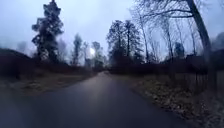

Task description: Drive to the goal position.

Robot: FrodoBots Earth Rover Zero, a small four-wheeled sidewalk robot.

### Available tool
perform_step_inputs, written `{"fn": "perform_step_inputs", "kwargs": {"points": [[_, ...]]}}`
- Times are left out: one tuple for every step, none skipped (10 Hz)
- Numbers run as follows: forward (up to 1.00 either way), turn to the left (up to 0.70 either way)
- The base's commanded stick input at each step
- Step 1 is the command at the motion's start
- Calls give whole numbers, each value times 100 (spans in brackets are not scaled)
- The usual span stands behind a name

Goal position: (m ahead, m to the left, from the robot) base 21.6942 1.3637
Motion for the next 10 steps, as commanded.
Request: {"fn": "perform_step_inputs", "kwargs": {"points": [[70,14],[70,14],[70,14],[70,14],[70,13],[70,11],[70,0],[70,0],[70,0],[70,0]]}}
